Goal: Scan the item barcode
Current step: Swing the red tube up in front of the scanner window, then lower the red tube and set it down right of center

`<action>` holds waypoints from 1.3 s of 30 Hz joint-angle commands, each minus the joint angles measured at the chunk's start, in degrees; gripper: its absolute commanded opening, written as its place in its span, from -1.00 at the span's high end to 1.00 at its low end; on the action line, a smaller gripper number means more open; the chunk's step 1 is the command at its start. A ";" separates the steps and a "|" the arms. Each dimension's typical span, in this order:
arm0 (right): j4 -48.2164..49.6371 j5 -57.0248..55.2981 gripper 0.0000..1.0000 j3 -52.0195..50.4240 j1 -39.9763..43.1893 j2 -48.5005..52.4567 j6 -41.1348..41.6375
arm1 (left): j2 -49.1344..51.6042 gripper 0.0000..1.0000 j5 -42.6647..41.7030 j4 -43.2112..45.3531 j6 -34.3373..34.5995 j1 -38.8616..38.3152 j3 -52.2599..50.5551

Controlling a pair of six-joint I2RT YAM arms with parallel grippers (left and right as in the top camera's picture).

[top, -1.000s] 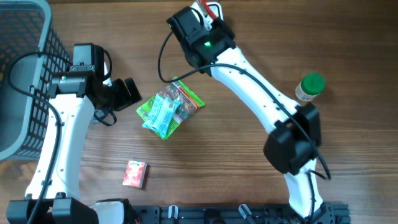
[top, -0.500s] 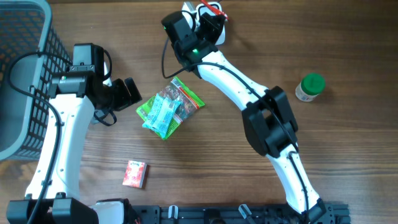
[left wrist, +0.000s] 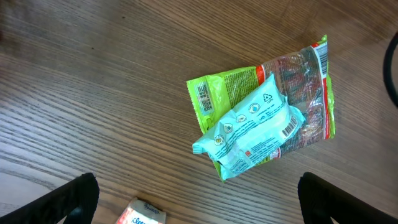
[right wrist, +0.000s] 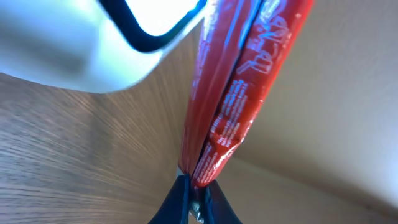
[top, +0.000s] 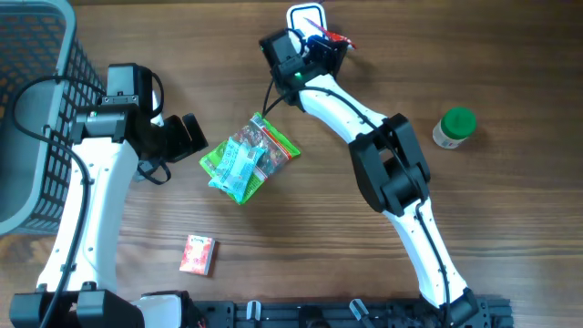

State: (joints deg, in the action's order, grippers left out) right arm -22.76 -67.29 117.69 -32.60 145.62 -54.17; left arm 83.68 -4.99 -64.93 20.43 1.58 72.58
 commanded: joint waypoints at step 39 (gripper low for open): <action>-64.43 60.08 0.91 -7.58 8.35 -26.69 59.17 | 0.07 -1.00 -0.46 0.00 -0.70 0.20 -0.04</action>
State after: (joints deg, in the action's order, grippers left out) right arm -87.35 -13.26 114.28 -26.48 117.56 -1.67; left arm 83.68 -4.99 -64.95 20.43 1.58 72.58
